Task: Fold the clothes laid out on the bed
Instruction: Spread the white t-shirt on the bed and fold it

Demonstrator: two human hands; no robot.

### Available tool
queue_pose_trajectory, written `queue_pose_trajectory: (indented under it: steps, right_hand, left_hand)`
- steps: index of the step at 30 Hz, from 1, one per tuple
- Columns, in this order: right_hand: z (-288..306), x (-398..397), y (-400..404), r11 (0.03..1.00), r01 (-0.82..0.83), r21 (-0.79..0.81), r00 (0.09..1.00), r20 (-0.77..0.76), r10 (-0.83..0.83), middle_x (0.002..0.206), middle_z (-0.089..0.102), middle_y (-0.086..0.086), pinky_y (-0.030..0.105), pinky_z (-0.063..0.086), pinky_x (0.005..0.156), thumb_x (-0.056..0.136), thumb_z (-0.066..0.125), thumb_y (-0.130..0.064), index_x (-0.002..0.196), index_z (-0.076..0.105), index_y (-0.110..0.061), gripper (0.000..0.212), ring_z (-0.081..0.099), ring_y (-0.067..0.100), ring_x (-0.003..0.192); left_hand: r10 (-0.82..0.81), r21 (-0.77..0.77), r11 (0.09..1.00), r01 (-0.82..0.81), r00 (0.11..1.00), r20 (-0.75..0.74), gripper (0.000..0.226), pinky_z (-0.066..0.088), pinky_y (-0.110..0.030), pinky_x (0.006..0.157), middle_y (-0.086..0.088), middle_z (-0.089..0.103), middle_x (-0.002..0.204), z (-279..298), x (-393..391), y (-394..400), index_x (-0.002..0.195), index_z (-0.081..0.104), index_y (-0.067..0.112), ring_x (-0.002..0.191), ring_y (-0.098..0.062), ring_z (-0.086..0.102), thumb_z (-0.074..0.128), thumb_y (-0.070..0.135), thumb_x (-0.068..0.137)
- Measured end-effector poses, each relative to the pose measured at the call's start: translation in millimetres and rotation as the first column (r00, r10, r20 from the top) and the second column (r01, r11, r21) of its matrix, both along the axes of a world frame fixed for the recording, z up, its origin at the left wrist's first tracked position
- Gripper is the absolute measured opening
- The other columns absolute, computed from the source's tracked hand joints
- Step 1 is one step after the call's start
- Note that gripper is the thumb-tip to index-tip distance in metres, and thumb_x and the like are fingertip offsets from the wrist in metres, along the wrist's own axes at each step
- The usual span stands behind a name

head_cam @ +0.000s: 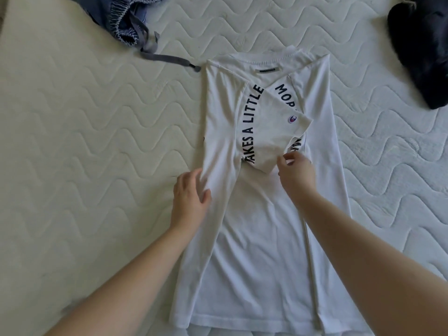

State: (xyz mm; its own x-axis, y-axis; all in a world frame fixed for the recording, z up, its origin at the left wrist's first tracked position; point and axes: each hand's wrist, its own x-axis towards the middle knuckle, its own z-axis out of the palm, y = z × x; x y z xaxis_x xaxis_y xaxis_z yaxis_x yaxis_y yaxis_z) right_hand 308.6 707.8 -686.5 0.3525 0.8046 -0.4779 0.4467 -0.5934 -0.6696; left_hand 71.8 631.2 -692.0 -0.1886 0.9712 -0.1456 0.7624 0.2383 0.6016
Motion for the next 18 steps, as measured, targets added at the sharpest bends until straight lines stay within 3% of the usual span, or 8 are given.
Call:
queue_pose_trajectory:
  steps: [3, 6, 9, 12, 14, 18]
  right_hand:
    - [-2.5, -26.5, -27.2, 0.994, 0.016, -0.111, 0.974, -0.224, -0.041, 0.072, 0.070, 0.005, 0.027, 0.054, 0.054, 0.093, 0.054, -0.025, 0.106, 0.062, -0.010, 0.021, 0.065, 0.012, 0.053]
    - [-6.5, -59.1, -48.2, 0.961, 0.194, -0.199, 0.913, -0.322, -0.251, 0.089, 0.071, 0.013, 0.041, 0.060, 0.074, 0.090, 0.056, -0.023, 0.121, 0.047, -0.011, 0.034, 0.069, 0.022, 0.068]
    - [-7.3, -87.6, -60.4, 0.900, 0.372, -0.228, 0.823, -0.367, -0.434, 0.098, 0.065, 0.015, 0.048, 0.056, 0.084, 0.085, 0.057, -0.022, 0.120, 0.038, -0.014, 0.041, 0.067, 0.030, 0.083]
    - [-5.9, -113.1, -74.9, 0.957, 0.168, -0.237, 0.886, -0.388, -0.252, 0.093, 0.067, 0.008, 0.046, 0.057, 0.084, 0.088, 0.062, -0.029, 0.113, 0.050, -0.011, 0.033, 0.068, 0.027, 0.087]
    - [-3.4, -124.7, -83.7, 0.964, 0.085, -0.252, 0.871, -0.451, -0.195, 0.099, 0.067, 0.008, 0.045, 0.059, 0.081, 0.089, 0.066, -0.026, 0.108, 0.054, -0.010, 0.027, 0.068, 0.029, 0.091]
    - [4.4, -131.4, -103.7, 0.936, -0.093, -0.338, 0.836, -0.537, -0.111, 0.102, 0.071, 0.011, 0.032, 0.059, 0.068, 0.090, 0.067, -0.021, 0.110, 0.063, -0.007, 0.025, 0.070, 0.025, 0.087]
  left_hand:
    - [0.158, -0.142, 0.979, -0.147, 0.985, 0.067, 0.045, 0.045, -0.033, 0.087, -0.013, 0.058, 0.116, -2.6, -8.4, -26.2, 0.127, 0.054, 0.007, 0.101, -0.030, 0.060, 0.069, 0.015, 0.086]
    - [0.153, -0.345, 0.931, -0.120, 0.986, 0.072, 0.025, 0.046, -0.033, 0.073, -0.005, 0.067, 0.101, -6.1, -16.9, -45.2, 0.107, 0.058, 0.013, 0.095, -0.029, 0.064, 0.065, 0.030, 0.091]
    - [0.099, -0.449, 0.893, -0.031, 0.987, 0.128, 0.026, 0.051, -0.035, 0.079, -0.005, 0.070, 0.102, -7.9, -24.3, -63.5, 0.102, 0.061, 0.015, 0.097, -0.027, 0.065, 0.062, 0.038, 0.091]
    - [0.051, -0.471, 0.881, 0.032, 0.985, 0.162, 0.030, 0.046, -0.028, 0.076, -0.007, 0.071, 0.110, -10.6, -31.2, -82.0, 0.112, 0.063, 0.013, 0.103, -0.027, 0.065, 0.062, 0.036, 0.092]
    - [0.021, -0.489, 0.870, 0.067, 0.985, 0.172, 0.033, 0.044, -0.029, 0.074, -0.009, 0.070, 0.111, -12.1, -35.0, -95.1, 0.114, 0.060, 0.013, 0.102, -0.029, 0.064, 0.063, 0.035, 0.091]
    - [0.046, -0.528, 0.846, 0.079, 0.975, 0.219, 0.043, 0.051, -0.038, 0.084, -0.005, 0.067, 0.112, -6.5, -38.7, -125.9, 0.123, 0.051, 0.016, 0.101, -0.028, 0.064, 0.063, 0.039, 0.089]
